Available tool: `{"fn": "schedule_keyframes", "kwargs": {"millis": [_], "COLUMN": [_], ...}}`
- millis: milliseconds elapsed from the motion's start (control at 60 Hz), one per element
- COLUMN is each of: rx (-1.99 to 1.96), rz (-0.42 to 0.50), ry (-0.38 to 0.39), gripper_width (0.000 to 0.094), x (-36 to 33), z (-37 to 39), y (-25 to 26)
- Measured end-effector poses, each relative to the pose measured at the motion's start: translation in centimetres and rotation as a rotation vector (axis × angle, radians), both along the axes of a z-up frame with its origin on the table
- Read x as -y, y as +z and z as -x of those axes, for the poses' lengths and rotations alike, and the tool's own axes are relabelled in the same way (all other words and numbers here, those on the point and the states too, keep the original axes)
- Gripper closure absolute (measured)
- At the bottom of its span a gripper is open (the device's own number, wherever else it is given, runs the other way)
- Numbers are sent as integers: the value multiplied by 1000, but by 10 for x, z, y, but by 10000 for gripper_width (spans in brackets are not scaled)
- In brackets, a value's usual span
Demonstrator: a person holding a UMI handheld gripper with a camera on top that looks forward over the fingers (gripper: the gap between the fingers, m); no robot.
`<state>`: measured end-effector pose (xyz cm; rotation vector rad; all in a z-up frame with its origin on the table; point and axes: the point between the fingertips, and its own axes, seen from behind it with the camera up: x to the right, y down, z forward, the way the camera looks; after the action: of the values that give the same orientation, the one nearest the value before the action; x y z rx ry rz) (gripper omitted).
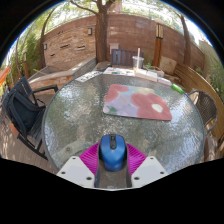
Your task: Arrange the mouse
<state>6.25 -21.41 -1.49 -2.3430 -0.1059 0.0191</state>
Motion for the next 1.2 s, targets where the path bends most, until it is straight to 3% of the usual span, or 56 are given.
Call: {"fn": "schedule_keyframes", "kwargs": {"millis": [83,250,317,450,533,733,867,917,1000,1033,1200], "rx": [-8,-129,-165,-157,-127,-43,-68,-62,-43,-35,-13], "rz": [-36,-203,-277,-347,-321,-112,-11,12,-2,-9,-57], "ry": [46,143,126,37,-30,-111,-90,-95,-80,-77,-76], "gripper_width": [577,577,578,576,580,575,433,373,66,110,83], "x": [-11,-65,-100,-178,-212,-246,-235,-230,-223,-219,-181], "z": [12,52,52,4,-40,-93,-90,-93,-89,-86,-75], "y": [26,135,181,202,169,46,8,4,14,24,86]}}
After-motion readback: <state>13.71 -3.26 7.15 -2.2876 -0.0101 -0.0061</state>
